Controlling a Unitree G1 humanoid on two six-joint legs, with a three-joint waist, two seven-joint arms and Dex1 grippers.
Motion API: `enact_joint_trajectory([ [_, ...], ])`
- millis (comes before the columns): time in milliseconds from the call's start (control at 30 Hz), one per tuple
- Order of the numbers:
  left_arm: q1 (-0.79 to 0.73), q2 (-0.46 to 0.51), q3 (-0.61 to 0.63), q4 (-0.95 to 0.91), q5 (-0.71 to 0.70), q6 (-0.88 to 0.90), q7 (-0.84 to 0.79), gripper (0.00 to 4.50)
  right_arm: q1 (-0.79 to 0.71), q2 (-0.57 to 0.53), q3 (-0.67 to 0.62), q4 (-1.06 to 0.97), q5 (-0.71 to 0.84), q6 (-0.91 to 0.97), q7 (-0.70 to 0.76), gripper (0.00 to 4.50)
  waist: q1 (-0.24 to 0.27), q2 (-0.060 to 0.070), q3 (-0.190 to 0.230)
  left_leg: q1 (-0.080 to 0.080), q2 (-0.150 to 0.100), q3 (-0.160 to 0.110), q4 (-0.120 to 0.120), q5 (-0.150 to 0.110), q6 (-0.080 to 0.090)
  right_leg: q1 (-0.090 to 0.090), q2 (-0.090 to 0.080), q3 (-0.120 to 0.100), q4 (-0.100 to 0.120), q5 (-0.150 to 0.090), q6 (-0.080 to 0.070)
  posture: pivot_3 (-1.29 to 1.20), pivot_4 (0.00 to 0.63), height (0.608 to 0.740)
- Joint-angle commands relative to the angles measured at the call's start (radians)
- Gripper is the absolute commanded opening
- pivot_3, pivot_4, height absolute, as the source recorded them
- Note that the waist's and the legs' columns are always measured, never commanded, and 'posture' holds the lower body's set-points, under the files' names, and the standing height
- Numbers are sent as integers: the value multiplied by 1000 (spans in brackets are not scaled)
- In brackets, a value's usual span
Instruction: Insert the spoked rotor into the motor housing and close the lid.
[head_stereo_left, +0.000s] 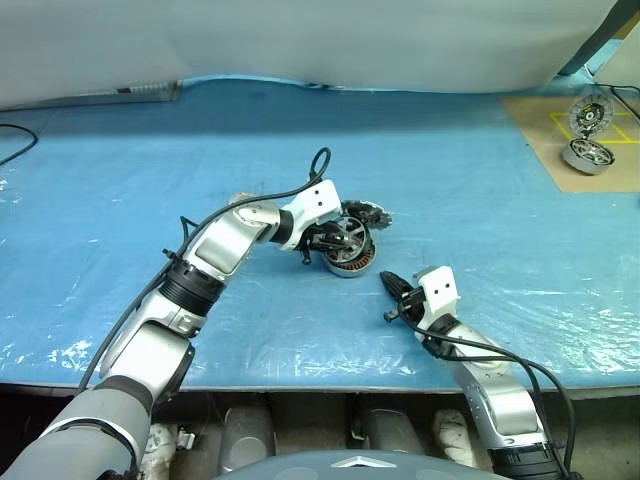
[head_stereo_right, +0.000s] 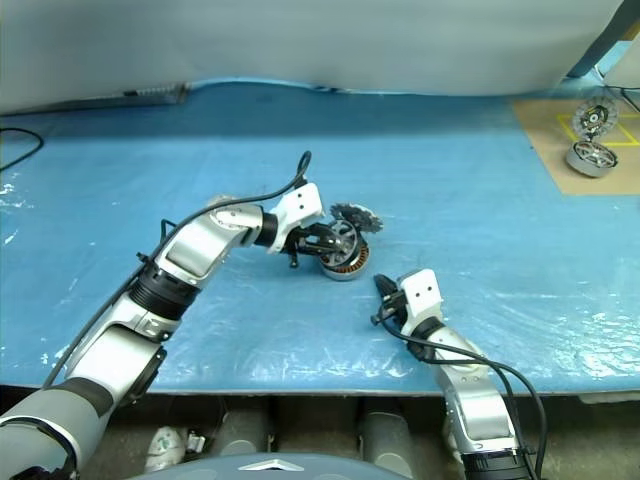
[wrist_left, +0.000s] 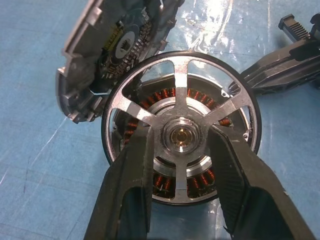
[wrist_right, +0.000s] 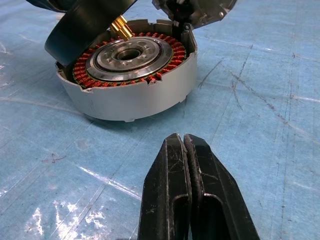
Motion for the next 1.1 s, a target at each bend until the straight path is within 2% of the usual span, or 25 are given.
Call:
enact_joint_trajectory([
  [33,-21,6,-11,5,10,-4,-14,2059,4,1,4,-13,0,-2,-2,0,0,0,0,0,0,0,0,0,0,0,0,0,0,0,0,0,150,740],
  [100,-25,4,-12,12,14,-8,-14,2585,5,1,4,-13,-1,-2,-3,0,0,0,0,0,0,0,0,0,0,0,0,0,0,0,0,0,150,740],
  [267,-29,2,-10,20,18,-14,-15,4407,5,2,2,-11,0,-2,-3,0,1,0,0,0,0,0,0,0,0,0,0,0,0,0,0,0,150,740],
  [400,-22,0,10,7,6,-5,-9,4468,3,1,3,-8,1,0,-1,0,1,0,0,0,0,0,0,0,0,0,0,0,0,0,0,0,150,740],
  [500,13,1,67,-56,-58,40,-11,3803,2,0,3,-8,1,0,0,0,0,0,0,0,0,0,0,0,0,0,0,0,0,0,0,0,150,740],
  [767,207,57,200,-280,-206,124,5,1037,-29,-6,-26,-20,14,13,-8,0,-1,0,0,0,0,0,-1,0,0,0,0,0,0,0,0,0,150,740],
  [867,382,79,270,-379,-249,70,30,52,-129,-23,-51,15,-20,76,-55,0,-10,0,0,1,0,1,0,0,0,0,0,0,0,0,-1,0,150,740],
  [1100,641,30,328,-472,-250,-158,127,52,-380,-31,-68,156,-104,204,-180,0,-21,0,0,0,1,1,0,0,0,0,0,-1,0,0,-1,0,150,740],
])
